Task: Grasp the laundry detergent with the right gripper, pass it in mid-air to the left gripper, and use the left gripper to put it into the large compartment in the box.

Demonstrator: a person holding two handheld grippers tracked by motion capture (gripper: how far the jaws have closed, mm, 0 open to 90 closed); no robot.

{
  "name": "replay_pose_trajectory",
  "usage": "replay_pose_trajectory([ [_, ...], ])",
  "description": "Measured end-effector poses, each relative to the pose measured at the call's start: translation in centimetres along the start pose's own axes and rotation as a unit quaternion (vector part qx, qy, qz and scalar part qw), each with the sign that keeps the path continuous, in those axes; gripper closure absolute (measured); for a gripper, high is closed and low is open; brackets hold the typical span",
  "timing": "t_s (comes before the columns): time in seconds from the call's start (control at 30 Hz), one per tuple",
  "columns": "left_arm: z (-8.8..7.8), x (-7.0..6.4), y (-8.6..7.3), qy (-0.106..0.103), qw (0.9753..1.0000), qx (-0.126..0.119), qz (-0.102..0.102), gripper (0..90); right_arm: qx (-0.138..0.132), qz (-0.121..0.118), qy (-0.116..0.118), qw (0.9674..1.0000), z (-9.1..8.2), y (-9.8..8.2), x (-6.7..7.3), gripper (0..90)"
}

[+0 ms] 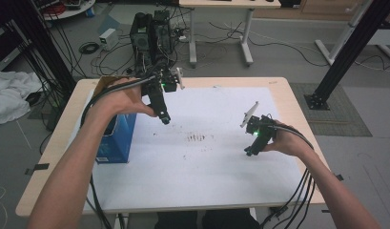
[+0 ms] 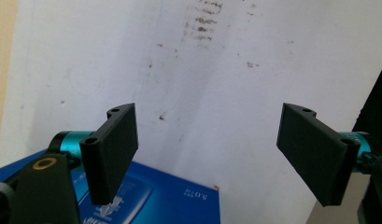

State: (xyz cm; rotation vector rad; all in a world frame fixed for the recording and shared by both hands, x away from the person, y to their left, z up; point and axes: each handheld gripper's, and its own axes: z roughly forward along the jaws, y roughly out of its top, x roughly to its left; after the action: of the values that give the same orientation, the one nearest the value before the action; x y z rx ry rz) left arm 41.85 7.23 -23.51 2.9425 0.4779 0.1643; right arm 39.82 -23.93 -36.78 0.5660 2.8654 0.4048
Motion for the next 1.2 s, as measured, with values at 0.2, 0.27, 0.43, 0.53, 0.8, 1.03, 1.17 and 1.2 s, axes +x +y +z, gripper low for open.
replay_pose_trajectory([
  [0.2, 2.6, -1.1, 1.1, -0.007, 0.9999, 0.01, 0.01, 14.4, 0.008, 0.002, 0.001, 1.0, -0.3, -0.1, 0.1, 11.7],
  [0.27, 3.3, -1.3, 1.4, -0.019, 0.9996, 0.015, 0.016, 14.4, 0.007, -0.002, -0.001, 1.0, -0.4, -0.1, 0.1, 11.7],
  [0.43, 4.7, -1.8, 1.8, -0.035, 0.999, 0.019, 0.023, 14.4, 0.002, 0.003, -0.006, 1.0, -0.6, -0.3, 0.2, 11.7],
  [0.53, 5.4, -2.0, 1.9, -0.043, 0.9983, 0.028, 0.028, 14.4, 0.0, 0.003, -0.006, 1.0, -0.7, -0.3, 0.2, 11.7],
  [0.8, 6.1, -2.2, 1.7, -0.047, 0.9978, 0.037, 0.029, 14.4, 0.007, 0.002, -0.006, 1.0, -0.5, -0.2, -0.1, 11.7],
  [1.03, 6.0, -2.1, 1.6, -0.045, 0.9981, 0.03, 0.028, 14.5, 0.008, -0.001, -0.006, 0.9999, -0.8, 0.1, -0.2, 11.7],
  [1.17, 6.1, -2.1, 1.5, -0.043, 0.9978, 0.04, 0.029, 14.4, 0.01, 0.002, -0.007, 0.9999, -0.8, 0.2, -0.1, 11.7],
  [1.2, 6.1, -2.1, 1.4, -0.044, 0.998, 0.035, 0.027, 14.4, 0.01, 0.002, -0.007, 0.9999, -0.8, 0.2, -0.1, 11.7],
])
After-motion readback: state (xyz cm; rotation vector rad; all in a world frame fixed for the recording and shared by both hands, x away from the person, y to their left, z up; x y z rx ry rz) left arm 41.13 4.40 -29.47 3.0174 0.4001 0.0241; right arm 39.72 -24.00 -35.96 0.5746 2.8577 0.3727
